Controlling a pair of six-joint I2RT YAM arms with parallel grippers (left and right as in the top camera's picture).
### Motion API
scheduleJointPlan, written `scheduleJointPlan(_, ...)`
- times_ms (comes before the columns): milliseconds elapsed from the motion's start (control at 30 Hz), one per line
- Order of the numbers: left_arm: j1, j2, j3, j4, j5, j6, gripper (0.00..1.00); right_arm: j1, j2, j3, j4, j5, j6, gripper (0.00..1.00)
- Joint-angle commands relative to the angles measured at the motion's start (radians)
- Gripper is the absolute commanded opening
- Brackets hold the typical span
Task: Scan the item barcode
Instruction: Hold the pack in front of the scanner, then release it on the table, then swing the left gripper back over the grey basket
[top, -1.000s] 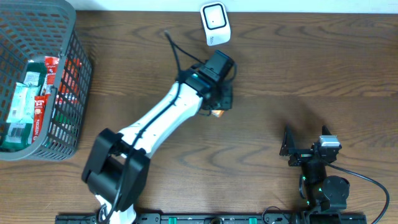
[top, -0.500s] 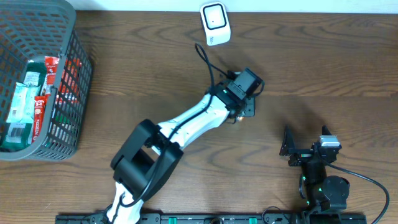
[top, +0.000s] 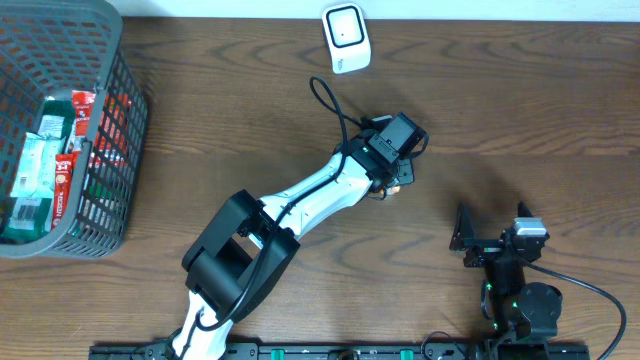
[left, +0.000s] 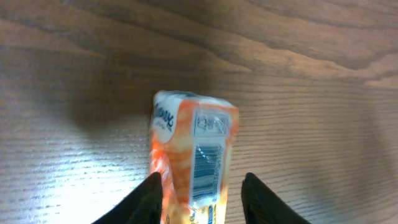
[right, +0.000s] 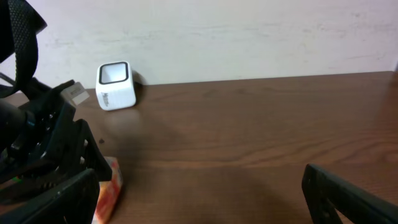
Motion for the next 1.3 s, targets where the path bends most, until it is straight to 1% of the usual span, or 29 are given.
scheduleJointPlan(0, 0.0, 0.016, -0.004, -0.014, -0.016, 0.007, 0.46, -0.017, -0.005, -0.002, -0.003, -0.001, 0.009, 0.99)
scheduleJointPlan(33, 0.0, 0.016, -0.004, -0.015, -0.016, 0.018, 0.47, -0.017, -0.005, -0.002, -0.003, -0.002, 0.009, 0.99)
scheduleJointPlan(67, 0.0, 0.016, -0.004, -0.018, -0.017, 0.028, 0.52, -0.017, -0.005, -0.002, -0.003, -0.002, 0.009, 0.99)
scheduleJointPlan(100, 0.0, 0.016, -0.004, -0.017, -0.017, 0.042, 0.57, -0.017, -0.005, -0.002, -0.003, -0.001, 0.009, 0.99)
scheduleJointPlan(133, 0.0, 0.016, -0.004, -0.011, -0.017, 0.078, 0.66, -0.017, -0.005, -0.002, -0.004, -0.002, 0.009, 0.99)
scheduleJointPlan(233, 0.002, 0.009, 0.0, -0.01, -0.025, 0.143, 0.79, -0.017, -0.005, -0.002, -0.003, -0.001, 0.009, 0.99)
scheduleJointPlan(267, 0.002, -0.004, 0.008, -0.027, -0.052, 0.18, 0.82, -0.017, -0.005, -0.002, -0.003, -0.001, 0.009, 0.99)
scheduleJointPlan(400, 0.005, -0.068, 0.047, -0.119, -0.155, 0.259, 0.84, -0.017, -0.005, -0.002, -0.003, -0.002, 0.009, 0.99)
scheduleJointPlan(533, 0.028, -0.197, 0.079, -0.233, -0.237, 0.357, 0.83, -0.017, -0.005, -0.002, -0.003, -0.001, 0.009, 0.99)
scheduleJointPlan(633, 0.073, -0.32, 0.098, -0.328, -0.288, 0.391, 0.83, -0.017, -0.005, -0.002, -0.003, -0.001, 0.009, 0.99)
scheduleJointPlan(733, 0.145, -0.452, 0.106, -0.396, -0.29, 0.414, 0.83, -0.017, -0.005, -0.002, -0.003, -0.001, 0.009, 0.99)
scheduleJointPlan(900, 0.32, -0.674, 0.106, -0.471, -0.29, 0.417, 0.83, -0.017, -0.005, -0.002, -0.003, -0.001, 0.009, 0.99)
scheduleJointPlan(1033, 0.491, -0.824, 0.106, -0.487, -0.29, 0.424, 0.84, -0.017, -0.005, -0.002, -0.003, -0.001, 0.009, 0.99)
scheduleJointPlan(1167, 0.658, -0.934, 0.106, -0.49, -0.291, 0.448, 0.83, -0.017, -0.005, -0.002, -0.003, -0.001, 0.009, 0.99)
scheduleJointPlan(1267, 0.778, -0.985, 0.106, -0.498, -0.34, 0.451, 0.84, -0.017, -0.005, -0.002, -0.003, -0.002, 0.009, 0.99)
